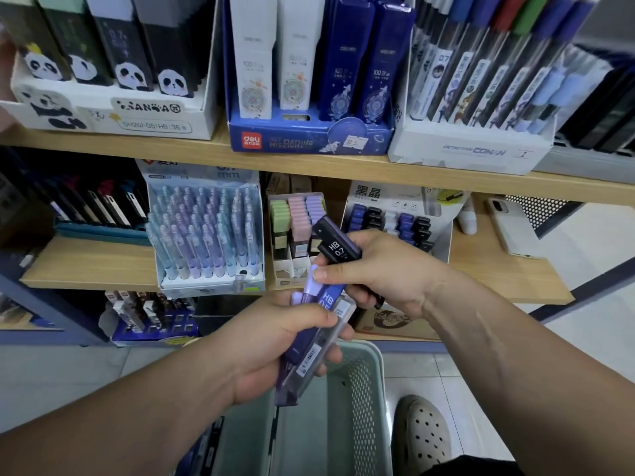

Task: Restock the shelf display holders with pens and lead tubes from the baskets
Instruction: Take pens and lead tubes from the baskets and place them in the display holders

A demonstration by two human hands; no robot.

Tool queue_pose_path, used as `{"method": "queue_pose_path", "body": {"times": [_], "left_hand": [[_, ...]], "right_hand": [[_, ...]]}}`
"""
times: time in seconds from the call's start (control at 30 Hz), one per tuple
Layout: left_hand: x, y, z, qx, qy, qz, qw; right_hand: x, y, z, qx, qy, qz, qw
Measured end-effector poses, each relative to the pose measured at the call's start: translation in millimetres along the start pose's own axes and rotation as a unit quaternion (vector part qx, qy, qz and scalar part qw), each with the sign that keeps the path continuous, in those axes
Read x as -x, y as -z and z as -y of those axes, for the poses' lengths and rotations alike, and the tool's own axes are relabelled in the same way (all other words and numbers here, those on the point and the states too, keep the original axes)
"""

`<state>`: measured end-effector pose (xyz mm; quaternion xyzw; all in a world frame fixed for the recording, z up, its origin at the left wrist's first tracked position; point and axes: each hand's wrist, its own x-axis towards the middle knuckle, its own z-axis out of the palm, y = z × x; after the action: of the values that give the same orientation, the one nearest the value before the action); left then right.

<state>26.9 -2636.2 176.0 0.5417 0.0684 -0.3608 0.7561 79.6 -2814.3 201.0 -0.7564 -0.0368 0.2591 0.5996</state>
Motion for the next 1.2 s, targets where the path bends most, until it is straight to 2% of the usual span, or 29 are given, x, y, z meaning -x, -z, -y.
{"method": "queue_pose_path", "body": {"times": [0.13,0.27,0.37,0.6,0.73,0.87,0.97,1.07,1.2], "left_hand": [[-1,4,-2,-0.020,0.021,0.003,1.000],[-1,9,-2,-0.040,0.029,-0.008,0.999],[-1,11,-2,-0.043,0.023,-0.018,0.999],[0,13,-1,-0.065,0.023,-0.019,0.997],[-3,17,-2,-0.062,0.030,-0.036,0.997],[-6,23,0,-0.065,0.048,-0.085,0.993],[-7,27,0,-0.051,0.043,-0.112,0.991],[-6,29,-2,-0.038,0.036,-0.119,0.992],[-5,32,-2,-0.034,0.037,-0.125,0.991]], "right_hand": [[-1,2,1,0.008,0.003,-0.002,1.000],[-5,12,0,-0.059,0.012,-0.073,0.996],[-6,19,1,-0.104,-0.005,-0.078,0.991],[-10,12,3,-0.099,-0.010,-0.069,0.993],[-13,22,2,-0.100,0.002,-0.130,0.987],[-19,34,-4,-0.010,0.031,-0.252,0.967],[-28,35,-12,0.099,0.075,-0.308,0.943],[-37,32,-15,0.263,0.129,-0.329,0.898],[-47,25,-16,0.332,0.171,-0.330,0.867]]}}
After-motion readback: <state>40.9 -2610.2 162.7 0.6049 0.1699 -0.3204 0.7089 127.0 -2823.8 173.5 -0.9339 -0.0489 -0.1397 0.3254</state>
